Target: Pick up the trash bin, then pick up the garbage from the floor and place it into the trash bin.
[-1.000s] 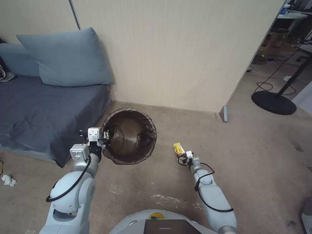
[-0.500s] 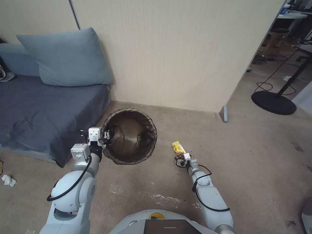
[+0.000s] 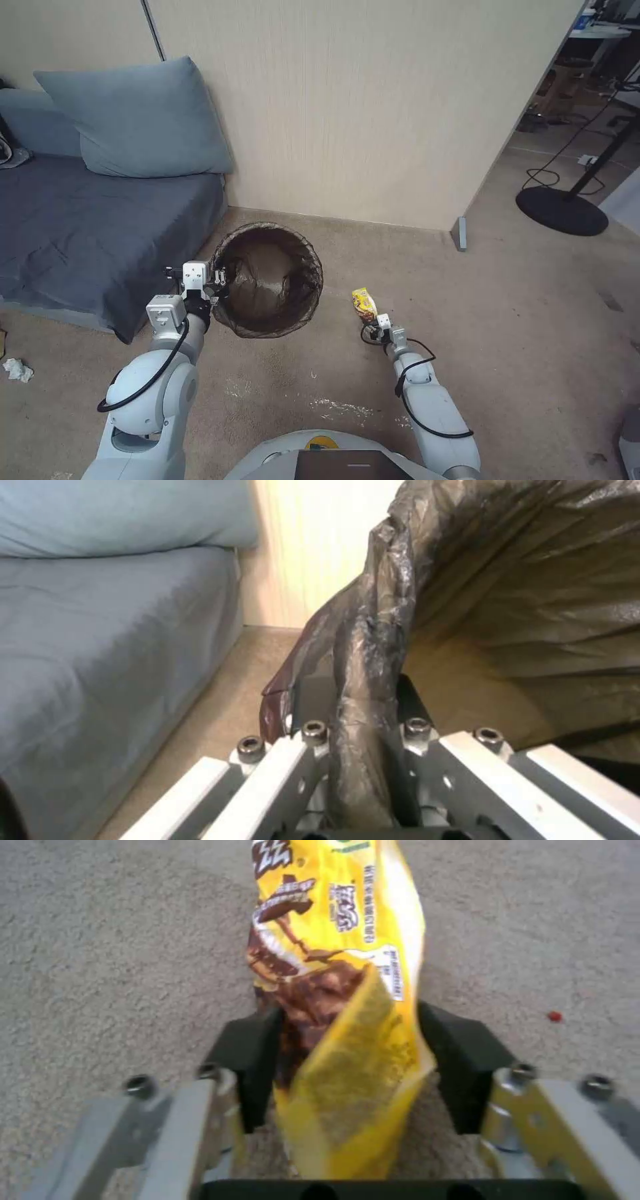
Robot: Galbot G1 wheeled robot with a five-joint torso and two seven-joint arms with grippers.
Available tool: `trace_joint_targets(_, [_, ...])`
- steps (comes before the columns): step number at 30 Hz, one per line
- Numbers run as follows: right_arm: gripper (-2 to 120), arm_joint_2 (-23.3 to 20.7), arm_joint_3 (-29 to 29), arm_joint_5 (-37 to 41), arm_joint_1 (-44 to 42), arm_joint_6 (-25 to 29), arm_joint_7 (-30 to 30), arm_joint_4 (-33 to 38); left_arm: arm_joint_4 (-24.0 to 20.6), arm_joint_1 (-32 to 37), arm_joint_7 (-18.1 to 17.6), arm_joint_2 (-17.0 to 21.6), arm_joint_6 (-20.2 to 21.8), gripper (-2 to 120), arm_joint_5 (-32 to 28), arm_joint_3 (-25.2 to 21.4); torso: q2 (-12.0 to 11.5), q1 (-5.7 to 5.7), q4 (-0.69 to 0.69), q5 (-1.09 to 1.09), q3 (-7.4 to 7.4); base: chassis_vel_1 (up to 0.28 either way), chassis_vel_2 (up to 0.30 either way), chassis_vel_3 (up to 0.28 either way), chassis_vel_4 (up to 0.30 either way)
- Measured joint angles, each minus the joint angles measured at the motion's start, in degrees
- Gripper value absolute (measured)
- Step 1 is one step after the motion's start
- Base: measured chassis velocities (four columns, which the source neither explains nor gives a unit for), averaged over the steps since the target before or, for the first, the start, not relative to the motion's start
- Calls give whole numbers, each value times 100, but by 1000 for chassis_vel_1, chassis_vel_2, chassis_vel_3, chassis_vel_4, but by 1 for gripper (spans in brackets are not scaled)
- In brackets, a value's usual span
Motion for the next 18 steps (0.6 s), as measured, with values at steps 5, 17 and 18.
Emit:
trace_joint_targets(5, [29,-29,24,9,-56,15,3,48,4,3,-1,-18,-3,3,28,44,0,0,0,0,0,0,0,0,0])
trace_joint_targets(17, [0,-62,86,68,-94,88,3,57,6,11,-4,-44,-12,3,81,78,0,0,0,1,0,0,0,0,0])
trace_joint_targets(18, [0,-62,86,68,-94,88,3,57,6,11,-4,-44,-12,3,81,78,0,0,0,1,0,0,0,0,0])
